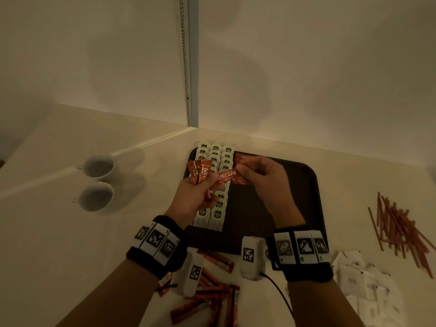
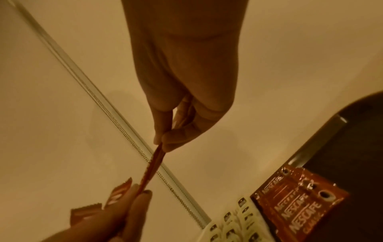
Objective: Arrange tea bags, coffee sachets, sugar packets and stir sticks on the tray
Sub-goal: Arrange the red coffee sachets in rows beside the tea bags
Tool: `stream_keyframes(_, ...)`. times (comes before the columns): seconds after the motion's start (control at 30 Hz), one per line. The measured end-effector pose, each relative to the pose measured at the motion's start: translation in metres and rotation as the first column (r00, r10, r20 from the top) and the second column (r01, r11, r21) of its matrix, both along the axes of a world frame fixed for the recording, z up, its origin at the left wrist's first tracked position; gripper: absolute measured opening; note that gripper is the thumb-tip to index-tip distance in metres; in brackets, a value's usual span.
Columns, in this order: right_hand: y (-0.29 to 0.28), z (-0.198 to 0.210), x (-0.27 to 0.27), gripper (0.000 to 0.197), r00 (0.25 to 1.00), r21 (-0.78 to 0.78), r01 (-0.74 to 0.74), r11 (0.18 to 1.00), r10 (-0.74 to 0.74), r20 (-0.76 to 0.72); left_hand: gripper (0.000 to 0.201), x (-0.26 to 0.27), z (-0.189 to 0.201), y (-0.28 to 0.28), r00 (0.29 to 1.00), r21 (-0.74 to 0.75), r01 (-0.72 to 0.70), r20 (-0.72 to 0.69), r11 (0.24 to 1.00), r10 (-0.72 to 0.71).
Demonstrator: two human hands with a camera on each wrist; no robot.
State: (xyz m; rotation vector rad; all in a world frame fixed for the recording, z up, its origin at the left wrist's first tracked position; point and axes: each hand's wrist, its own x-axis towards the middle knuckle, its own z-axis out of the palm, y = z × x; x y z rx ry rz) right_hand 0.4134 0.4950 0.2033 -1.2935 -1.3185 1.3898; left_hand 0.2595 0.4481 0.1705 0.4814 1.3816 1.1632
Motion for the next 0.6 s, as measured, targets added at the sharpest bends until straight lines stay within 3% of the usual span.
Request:
stream_keyframes(0.1,0.001,-0.004,0.005,0.003,0.998,0.001,0.052,0.999,-0.052,0.033,0.024,0.000,0.000,-0.002,0.999,0.005,0.026,-0.023,1.000,-0.025)
stream_keyframes(0.27,-0.001,-0.016,0.004,0.003,0.994,-0.064,0.080,0.995,-0.076,0.072,0.016,-0.001,0.002,0.000,0.988,0.054,-0.061,-0.138,0.997,0.068)
stream_keyframes(0.37,0.000,-0.016,0.004,0.006,0.994,-0.077,0.018,0.997,-0.009,0.107,0.015,0.001,0.000,-0.001,0.985,0.055,-0.054,-0.160,0.997,0.062)
stream_keyframes(0.5,0.002,-0.012,0.009,0.004,0.991,-0.071,-0.045,0.996,0.053,0.127,0.019,0.002,-0.010,-0.004,0.997,-0.013,-0.019,-0.078,1.000,0.018)
stream_keyframes(0.6,0.005,-0.016,0.018,0.007,0.935,-0.091,-0.163,0.982,0.183,0.305,0.024,0.002,-0.016,-0.006,0.998,-0.050,0.009,-0.058,0.999,-0.012)
